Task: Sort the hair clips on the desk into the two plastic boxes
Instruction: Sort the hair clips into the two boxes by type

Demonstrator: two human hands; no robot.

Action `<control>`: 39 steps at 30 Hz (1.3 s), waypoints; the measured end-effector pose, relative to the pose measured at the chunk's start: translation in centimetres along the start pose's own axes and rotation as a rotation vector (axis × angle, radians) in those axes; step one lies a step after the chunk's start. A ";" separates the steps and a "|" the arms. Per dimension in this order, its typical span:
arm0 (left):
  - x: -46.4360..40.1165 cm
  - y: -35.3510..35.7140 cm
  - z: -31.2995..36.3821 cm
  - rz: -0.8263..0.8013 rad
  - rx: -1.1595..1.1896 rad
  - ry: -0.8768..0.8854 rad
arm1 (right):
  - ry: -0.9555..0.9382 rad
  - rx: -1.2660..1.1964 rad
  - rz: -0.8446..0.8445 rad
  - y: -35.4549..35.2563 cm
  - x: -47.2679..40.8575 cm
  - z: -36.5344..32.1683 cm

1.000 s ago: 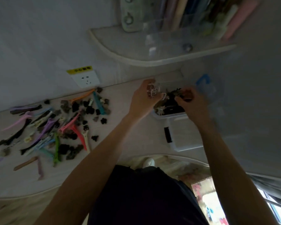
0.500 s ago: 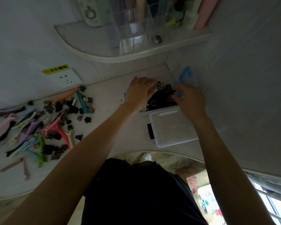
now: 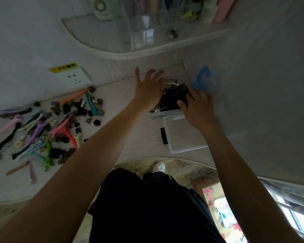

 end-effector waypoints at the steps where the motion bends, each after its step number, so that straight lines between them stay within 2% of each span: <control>1: 0.3 0.1 -0.3 0.012 -0.001 -0.009 | 0.018 0.022 -0.014 0.1 -0.2 0.0; 3: 1.1 0.7 -1.2 0.042 0.040 -0.033 | 0.033 0.022 -0.004 0.1 -0.3 -0.2; 5: 2.0 1.5 -2.0 0.090 0.133 -0.022 | -0.004 -0.052 0.077 -0.3 0.1 -0.9; 8: 3.5 1.8 -2.4 0.192 0.210 0.032 | -0.172 -0.106 0.184 -0.6 0.6 -2.8; 11: 5.1 1.8 -2.5 0.257 0.289 0.085 | -0.263 -0.072 0.151 -0.1 0.0 -4.4; 15: 8.0 3.5 -4.8 0.263 0.421 0.051 | -0.356 0.083 0.102 -1.0 -3.6 -6.8; 19: 9.0 5.1 -6.2 0.122 0.410 0.112 | -0.241 0.047 0.057 -0.7 -5.9 -6.6; 24: 7.2 4.4 -4.7 0.055 0.410 0.201 | -0.041 -0.067 0.059 0.1 -4.3 -4.2; 30: 6.6 4.6 -3.9 0.062 0.457 0.184 | -0.079 -0.186 0.052 -1.6 -5.1 -5.5; 33: 6.7 4.7 -4.1 0.077 0.450 0.175 | -0.114 -0.252 0.144 -1.6 -4.0 -5.3; 35: 6.6 4.7 -4.0 0.076 0.452 0.173 | -0.144 -0.204 0.192 -1.5 -3.3 -5.1; 39: 6.6 4.8 -4.1 0.051 0.460 0.166 | -0.175 0.074 0.337 -2.1 -3.7 -5.3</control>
Point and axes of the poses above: each hand's wrist, its own x-axis away from the middle knuckle, its own y-axis out of the palm, z = x × y, the point moved 3 cm from there along -x, towards the middle knuckle, and after that the axes turned 12 degrees about -z, right-handed, at the moved point
